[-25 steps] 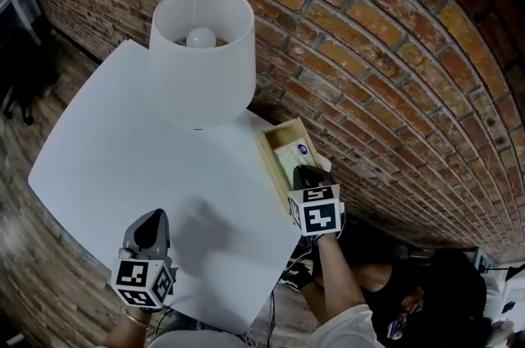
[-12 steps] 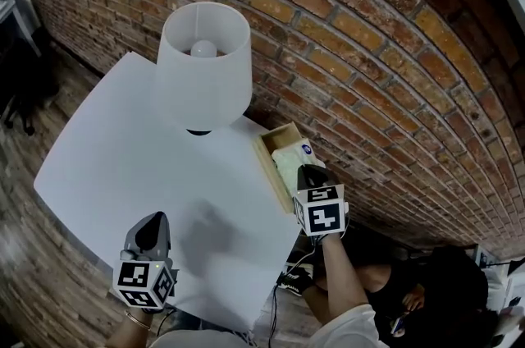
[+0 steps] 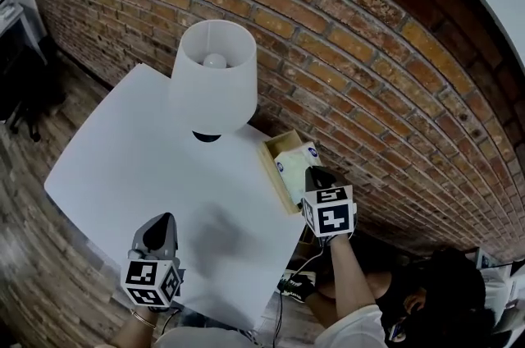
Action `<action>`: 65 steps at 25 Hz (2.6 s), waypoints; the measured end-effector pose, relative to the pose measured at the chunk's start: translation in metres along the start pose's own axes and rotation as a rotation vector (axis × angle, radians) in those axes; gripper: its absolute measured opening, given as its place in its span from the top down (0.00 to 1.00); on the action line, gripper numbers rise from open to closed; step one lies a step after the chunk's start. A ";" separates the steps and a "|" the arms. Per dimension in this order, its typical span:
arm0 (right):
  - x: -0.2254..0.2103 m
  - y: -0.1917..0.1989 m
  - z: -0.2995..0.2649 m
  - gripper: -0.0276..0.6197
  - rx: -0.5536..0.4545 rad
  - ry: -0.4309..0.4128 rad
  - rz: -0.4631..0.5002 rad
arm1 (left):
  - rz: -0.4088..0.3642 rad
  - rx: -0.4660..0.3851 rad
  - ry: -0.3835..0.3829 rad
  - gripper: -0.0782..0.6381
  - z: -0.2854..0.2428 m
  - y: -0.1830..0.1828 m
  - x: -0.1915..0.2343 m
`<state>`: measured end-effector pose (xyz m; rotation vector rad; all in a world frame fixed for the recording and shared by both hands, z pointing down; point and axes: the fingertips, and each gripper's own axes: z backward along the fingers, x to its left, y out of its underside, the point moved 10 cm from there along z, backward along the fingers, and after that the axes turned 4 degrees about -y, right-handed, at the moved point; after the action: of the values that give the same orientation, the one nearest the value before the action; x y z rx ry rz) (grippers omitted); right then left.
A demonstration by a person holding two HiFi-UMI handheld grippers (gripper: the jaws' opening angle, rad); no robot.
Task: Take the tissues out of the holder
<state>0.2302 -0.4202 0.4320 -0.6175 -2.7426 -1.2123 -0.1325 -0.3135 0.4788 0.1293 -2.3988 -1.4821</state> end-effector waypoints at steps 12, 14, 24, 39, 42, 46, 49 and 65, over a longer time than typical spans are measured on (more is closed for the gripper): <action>0.036 -0.017 0.027 0.94 -0.041 -0.048 0.026 | 0.001 -0.041 -0.004 0.88 0.037 -0.006 0.004; 0.046 -0.018 0.030 0.94 -0.047 -0.057 0.029 | 0.001 -0.053 0.004 0.88 0.043 -0.006 0.003; 0.100 -0.001 0.041 0.94 -0.037 -0.115 0.020 | -0.003 -0.042 0.035 0.88 0.082 0.011 0.002; 0.153 0.050 0.044 0.94 0.039 -0.192 -0.015 | 0.022 -0.022 0.029 0.88 0.120 0.034 0.003; 0.158 0.060 0.042 0.94 0.056 -0.204 -0.026 | 0.019 -0.012 0.029 0.88 0.122 0.037 0.000; 0.167 0.075 0.038 0.94 0.076 -0.218 -0.043 | 0.016 0.002 0.025 0.88 0.126 0.045 0.001; 0.170 0.086 0.036 0.94 0.079 -0.225 -0.060 | 0.012 0.006 0.024 0.88 0.128 0.050 -0.001; 0.178 0.104 0.036 0.94 0.034 -0.254 -0.097 | -0.023 0.019 0.053 0.88 0.122 0.049 -0.017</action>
<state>0.1108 -0.2728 0.5208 -0.6857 -3.0285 -1.1773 -0.1502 -0.1828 0.4684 0.1985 -2.3779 -1.4478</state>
